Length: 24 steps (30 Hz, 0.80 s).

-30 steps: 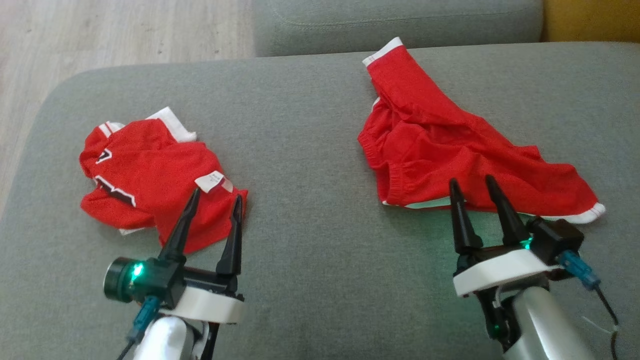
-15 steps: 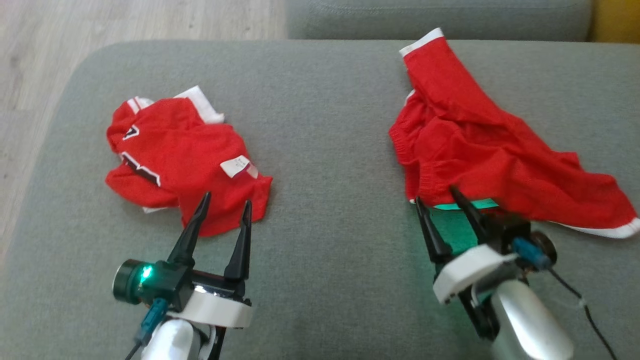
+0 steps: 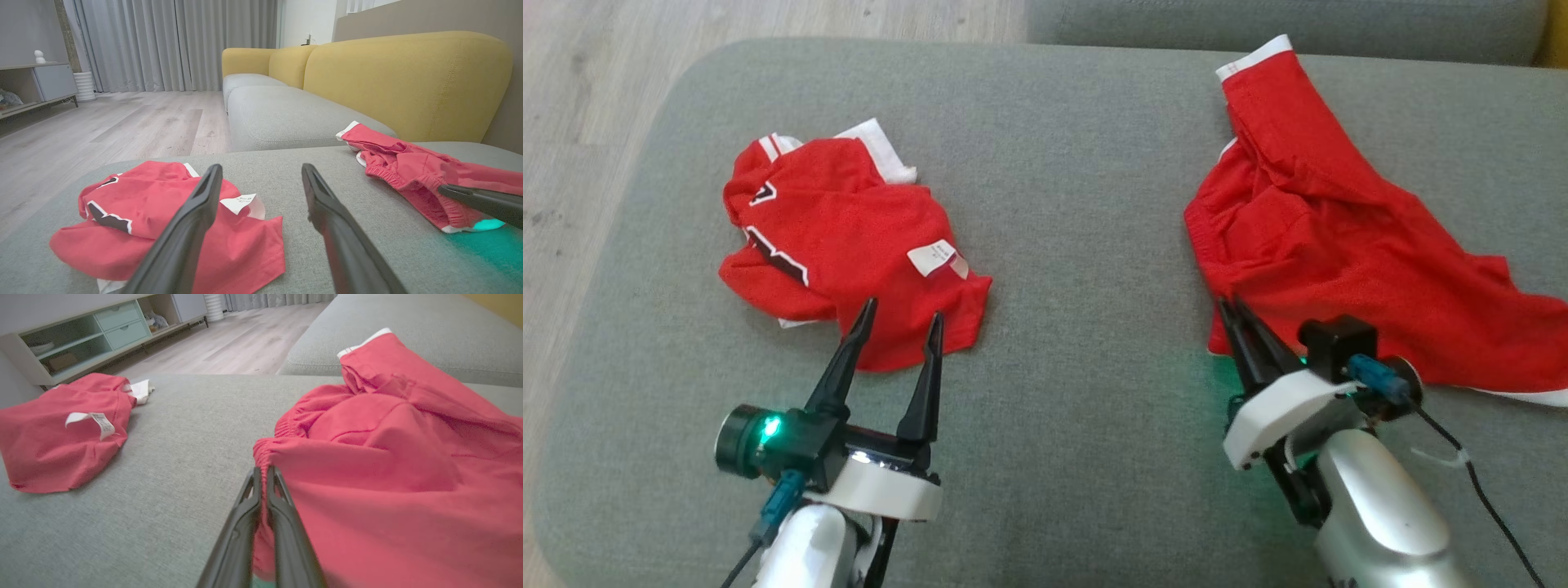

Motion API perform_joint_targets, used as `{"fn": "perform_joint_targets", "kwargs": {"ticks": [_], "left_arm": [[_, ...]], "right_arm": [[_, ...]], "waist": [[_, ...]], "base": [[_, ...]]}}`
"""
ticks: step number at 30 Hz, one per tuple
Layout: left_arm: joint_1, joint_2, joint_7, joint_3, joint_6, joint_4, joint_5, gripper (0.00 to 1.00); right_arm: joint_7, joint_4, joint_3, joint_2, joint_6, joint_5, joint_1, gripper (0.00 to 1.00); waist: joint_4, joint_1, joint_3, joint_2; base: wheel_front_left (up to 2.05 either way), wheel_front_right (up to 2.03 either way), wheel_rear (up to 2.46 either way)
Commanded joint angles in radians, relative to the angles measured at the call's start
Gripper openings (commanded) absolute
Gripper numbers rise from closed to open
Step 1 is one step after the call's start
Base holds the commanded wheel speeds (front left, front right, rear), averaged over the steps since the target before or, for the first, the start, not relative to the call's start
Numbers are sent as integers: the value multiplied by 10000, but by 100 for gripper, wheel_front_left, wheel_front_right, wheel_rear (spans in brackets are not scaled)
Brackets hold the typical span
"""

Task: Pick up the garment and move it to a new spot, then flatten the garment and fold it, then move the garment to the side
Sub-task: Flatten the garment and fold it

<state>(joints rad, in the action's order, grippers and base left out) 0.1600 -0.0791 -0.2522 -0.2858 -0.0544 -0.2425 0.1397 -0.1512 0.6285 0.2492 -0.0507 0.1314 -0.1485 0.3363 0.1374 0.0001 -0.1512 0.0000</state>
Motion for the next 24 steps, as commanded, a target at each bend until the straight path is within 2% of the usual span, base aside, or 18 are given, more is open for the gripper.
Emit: {"fn": "perform_joint_targets", "kwargs": {"ticks": [1, 8, 12, 17, 20, 24], "left_arm": [[346, 15, -95, 378, -19, 289, -74, 100], [192, 45, -95, 465, -9, 268, -101, 100], [53, 53, -95, 551, -4, 280, -117, 100], [-100, 44, -95, 635, -7, 321, -139, 100], [-179, 51, -95, 651, 2, 383, -161, 100], [-126, 72, -95, 582, -44, 443, -196, 100]], "right_arm": [[-178, -293, 295, 5, -7, -94, 389, 0], [-24, -748, 1550, 5, -7, -1092, 287, 0], [429, -1347, 2506, 5, -7, -1813, -36, 0], [872, -2049, 3196, 5, -7, -2227, -441, 0], [1039, -2294, 3162, 5, -7, -2172, -557, 0], [1134, -2238, 2418, 5, -7, -1736, -332, 0]], "waist": [[-42, -1, 52, 0], [-314, -1, 438, 0], [-477, -1, 720, 0], [-554, -1, 898, 0], [-559, -1, 909, 0], [-450, -1, 707, 0]], "base": [[0, 0, 0], [0, 0, 0], [0, 0, 0], [0, 0, 0], [0, 0, 0], [0, 0, 0]]}}
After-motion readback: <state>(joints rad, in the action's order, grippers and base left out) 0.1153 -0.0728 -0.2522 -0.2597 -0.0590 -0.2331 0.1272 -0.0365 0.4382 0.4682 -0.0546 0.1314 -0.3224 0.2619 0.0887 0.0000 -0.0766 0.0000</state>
